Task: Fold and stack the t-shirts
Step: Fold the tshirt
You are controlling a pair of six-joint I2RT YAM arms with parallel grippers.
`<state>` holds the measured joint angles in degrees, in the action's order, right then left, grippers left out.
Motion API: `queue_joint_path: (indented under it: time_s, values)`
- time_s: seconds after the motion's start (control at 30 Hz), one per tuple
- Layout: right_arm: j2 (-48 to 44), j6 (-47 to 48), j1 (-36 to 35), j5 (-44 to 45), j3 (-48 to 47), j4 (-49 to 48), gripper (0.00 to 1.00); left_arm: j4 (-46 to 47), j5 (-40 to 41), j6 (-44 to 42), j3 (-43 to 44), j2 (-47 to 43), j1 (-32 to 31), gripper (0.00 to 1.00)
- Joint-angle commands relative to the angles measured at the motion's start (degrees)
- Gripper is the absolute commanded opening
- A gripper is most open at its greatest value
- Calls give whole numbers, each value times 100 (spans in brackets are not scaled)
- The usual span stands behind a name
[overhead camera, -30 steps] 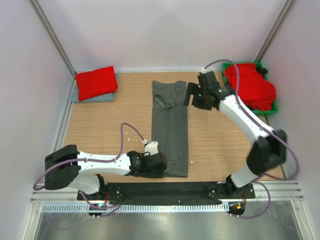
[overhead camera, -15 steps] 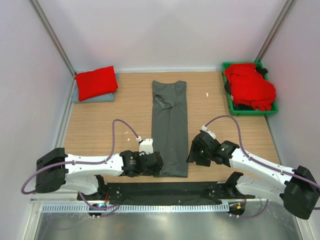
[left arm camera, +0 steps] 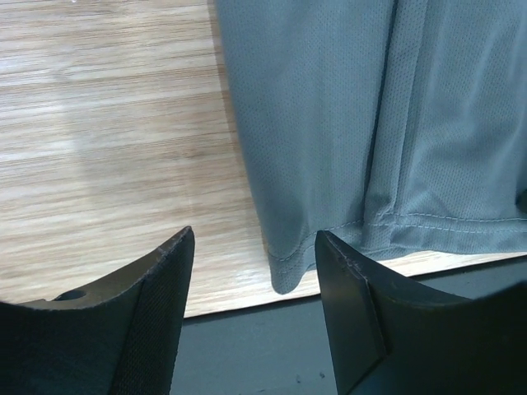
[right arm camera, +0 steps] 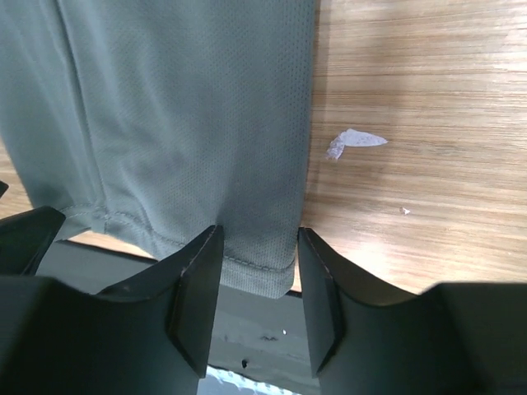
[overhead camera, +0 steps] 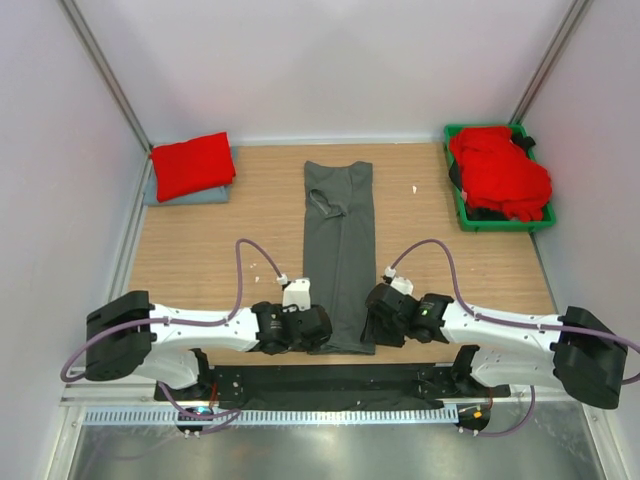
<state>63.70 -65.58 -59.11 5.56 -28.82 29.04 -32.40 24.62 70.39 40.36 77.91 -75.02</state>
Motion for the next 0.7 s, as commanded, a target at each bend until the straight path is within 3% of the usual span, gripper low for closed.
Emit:
queue_joint_path:
  time_s: [0.0,0.13,0.23,0.27,0.37,0.67]
  values:
    - [81,-262,-109,261,95,-293,46,331,131,124,-71,58,-30,61]
    - [142,-289,-153,305,96,-285,33,515,43,177,-169,154,-30,48]
    - [99,-297,-171,349,87,-179,23,560,16,177,-177,268,-30,29]
    - [55,-315,-171,393,87,-92,20,560,8,177,-169,330,-30,17]
    - [-94,-359,-188,463,104,75,15,560,-1,194,-160,383,-30,0]
    - [-753,-640,-188,630,429,594,11,498,-63,344,-265,269,-30,0]
